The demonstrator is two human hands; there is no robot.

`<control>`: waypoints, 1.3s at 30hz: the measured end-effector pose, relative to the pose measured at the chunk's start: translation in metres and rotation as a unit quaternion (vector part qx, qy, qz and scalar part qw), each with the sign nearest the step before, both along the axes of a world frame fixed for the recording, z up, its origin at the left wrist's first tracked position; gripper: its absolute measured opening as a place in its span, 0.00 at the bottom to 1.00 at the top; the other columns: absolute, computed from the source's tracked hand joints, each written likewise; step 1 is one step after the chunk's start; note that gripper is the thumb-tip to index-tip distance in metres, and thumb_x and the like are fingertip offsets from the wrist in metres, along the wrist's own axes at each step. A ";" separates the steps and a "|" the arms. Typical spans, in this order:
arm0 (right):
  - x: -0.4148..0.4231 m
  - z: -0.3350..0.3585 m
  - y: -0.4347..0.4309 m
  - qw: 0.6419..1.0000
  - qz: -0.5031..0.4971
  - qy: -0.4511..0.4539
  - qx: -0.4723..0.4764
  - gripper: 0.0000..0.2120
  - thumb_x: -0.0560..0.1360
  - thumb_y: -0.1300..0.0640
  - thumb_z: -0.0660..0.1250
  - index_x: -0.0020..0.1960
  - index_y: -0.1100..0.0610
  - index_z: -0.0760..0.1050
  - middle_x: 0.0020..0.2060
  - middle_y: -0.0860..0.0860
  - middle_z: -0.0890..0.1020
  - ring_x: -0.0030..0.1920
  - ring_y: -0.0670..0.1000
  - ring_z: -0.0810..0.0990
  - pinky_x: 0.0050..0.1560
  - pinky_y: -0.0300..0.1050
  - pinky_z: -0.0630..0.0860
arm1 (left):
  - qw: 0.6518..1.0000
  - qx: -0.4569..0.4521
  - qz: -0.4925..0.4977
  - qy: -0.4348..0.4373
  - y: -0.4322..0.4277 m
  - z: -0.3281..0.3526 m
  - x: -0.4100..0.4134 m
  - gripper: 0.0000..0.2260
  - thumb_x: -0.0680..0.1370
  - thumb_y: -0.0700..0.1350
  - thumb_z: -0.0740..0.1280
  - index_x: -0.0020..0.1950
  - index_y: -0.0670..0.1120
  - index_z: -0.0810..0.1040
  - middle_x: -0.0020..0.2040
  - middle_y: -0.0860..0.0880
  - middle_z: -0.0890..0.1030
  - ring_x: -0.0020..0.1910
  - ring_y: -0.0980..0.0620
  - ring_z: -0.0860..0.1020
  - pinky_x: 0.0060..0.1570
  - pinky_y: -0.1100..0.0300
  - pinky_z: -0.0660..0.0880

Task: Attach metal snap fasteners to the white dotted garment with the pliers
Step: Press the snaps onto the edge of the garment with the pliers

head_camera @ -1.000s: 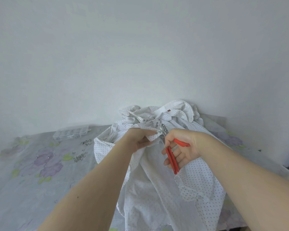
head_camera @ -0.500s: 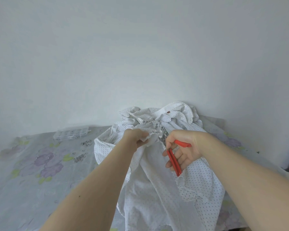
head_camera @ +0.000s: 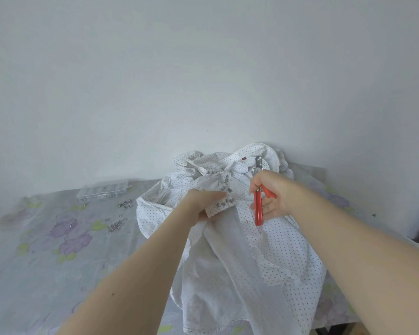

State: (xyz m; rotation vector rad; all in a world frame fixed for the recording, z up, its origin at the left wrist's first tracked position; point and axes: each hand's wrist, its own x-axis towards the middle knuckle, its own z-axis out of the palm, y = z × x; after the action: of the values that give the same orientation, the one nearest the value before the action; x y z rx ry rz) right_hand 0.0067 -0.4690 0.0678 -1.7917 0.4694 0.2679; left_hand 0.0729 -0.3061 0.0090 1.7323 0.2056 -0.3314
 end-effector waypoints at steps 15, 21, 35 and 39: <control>0.007 -0.002 0.020 0.999 -0.023 -0.015 0.021 0.09 0.70 0.65 0.64 0.49 0.65 0.71 0.52 0.65 0.79 0.56 0.65 0.79 0.61 0.63 0.75 | 0.754 0.463 0.003 -0.467 0.042 0.036 -0.019 0.14 0.77 0.56 0.63 0.37 0.48 0.75 0.33 0.54 0.75 0.37 0.51 0.76 0.36 0.60 0.71; 0.007 -0.002 0.022 1.000 -0.008 -0.015 0.009 0.18 0.71 0.65 0.63 0.60 0.65 0.68 0.55 0.65 0.78 0.58 0.65 0.78 0.62 0.63 0.74 | 0.727 0.472 -0.225 -0.445 0.026 0.000 -0.005 0.10 0.78 0.42 0.65 0.55 0.53 0.83 0.59 0.54 0.78 0.60 0.53 0.71 0.51 0.62 0.69; 0.017 -0.001 0.027 1.000 0.014 -0.017 0.005 0.07 0.72 0.65 0.63 0.49 0.64 0.70 0.55 0.64 0.79 0.55 0.63 0.80 0.60 0.62 0.75 | 0.866 0.367 -0.259 -0.222 0.031 0.005 -0.008 0.12 0.72 0.42 0.72 0.56 0.46 0.82 0.38 0.54 0.81 0.39 0.53 0.79 0.50 0.59 0.78; 0.018 0.002 0.031 0.999 0.022 -0.024 0.000 0.06 0.72 0.67 0.62 0.48 0.63 0.69 0.58 0.64 0.79 0.56 0.64 0.79 0.60 0.62 0.75 | 0.875 0.351 -0.203 -0.264 0.033 0.001 -0.007 0.09 0.73 0.45 0.71 0.52 0.46 0.83 0.35 0.56 0.77 0.33 0.59 0.75 0.39 0.64 0.74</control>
State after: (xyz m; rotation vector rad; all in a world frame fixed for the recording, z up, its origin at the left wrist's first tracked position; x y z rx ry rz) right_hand 0.0251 -0.4380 0.0701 -1.8053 0.3965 0.2549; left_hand 0.0660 -0.2728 0.0099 2.5195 -0.5119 -0.0617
